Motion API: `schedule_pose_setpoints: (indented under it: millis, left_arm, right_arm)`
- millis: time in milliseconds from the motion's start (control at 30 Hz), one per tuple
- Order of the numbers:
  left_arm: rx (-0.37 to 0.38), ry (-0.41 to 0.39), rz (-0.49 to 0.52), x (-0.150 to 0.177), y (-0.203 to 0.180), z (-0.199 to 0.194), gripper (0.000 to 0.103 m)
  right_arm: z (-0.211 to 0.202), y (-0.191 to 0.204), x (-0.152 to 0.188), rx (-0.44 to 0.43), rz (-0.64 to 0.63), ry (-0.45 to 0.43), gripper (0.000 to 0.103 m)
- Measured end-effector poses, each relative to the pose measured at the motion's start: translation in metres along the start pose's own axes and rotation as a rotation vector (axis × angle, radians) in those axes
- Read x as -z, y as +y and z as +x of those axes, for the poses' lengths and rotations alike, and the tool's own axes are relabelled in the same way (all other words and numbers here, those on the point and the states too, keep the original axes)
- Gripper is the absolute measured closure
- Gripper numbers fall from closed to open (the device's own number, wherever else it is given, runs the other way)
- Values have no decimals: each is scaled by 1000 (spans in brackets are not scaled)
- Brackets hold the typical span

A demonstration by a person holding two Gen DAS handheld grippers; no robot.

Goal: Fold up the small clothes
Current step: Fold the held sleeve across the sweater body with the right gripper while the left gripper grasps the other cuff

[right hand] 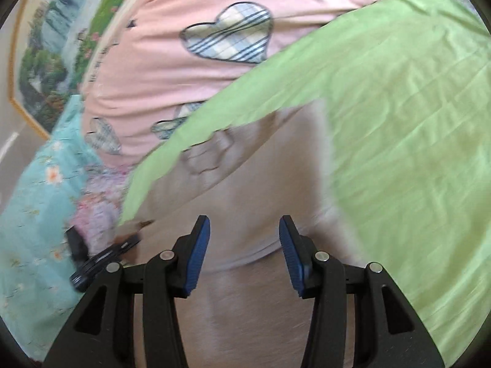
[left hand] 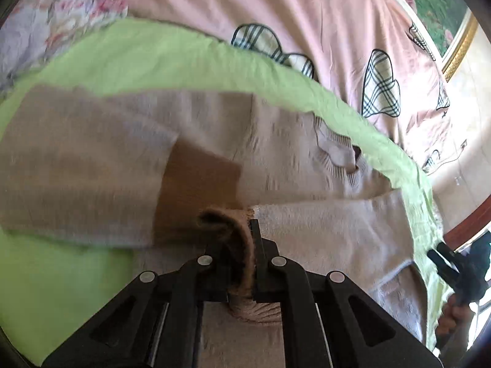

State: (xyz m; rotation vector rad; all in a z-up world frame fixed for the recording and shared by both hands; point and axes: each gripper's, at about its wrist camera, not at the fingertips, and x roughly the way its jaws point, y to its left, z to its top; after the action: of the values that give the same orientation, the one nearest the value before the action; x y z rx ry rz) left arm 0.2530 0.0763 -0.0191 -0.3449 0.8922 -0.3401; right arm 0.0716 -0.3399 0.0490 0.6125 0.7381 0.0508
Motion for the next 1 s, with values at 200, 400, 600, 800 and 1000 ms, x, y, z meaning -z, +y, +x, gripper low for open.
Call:
schedule_pose_setpoints:
  millis: [200,400,600,800,1000]
  left_arm:
    - [-14,-7,52,4,-13,-1,97]
    - [-24,8,62,7,-12,1,97]
    - [-91,51,134,16,-22,19,95]
    - [-110,30,109,23,-7,-11,83]
    - [-158,-26,152,13,-3,-43,64]
  right_arm:
    - [49,-9,-40,215,-94,76,43]
    - [93,-23,-51,196,-109,203,92]
    - [85,-37,-56,242,-103,161,94]
    - [62,-28,-48,258,-70,105,82]
    - [28,6,-18,120,-99,75,57]
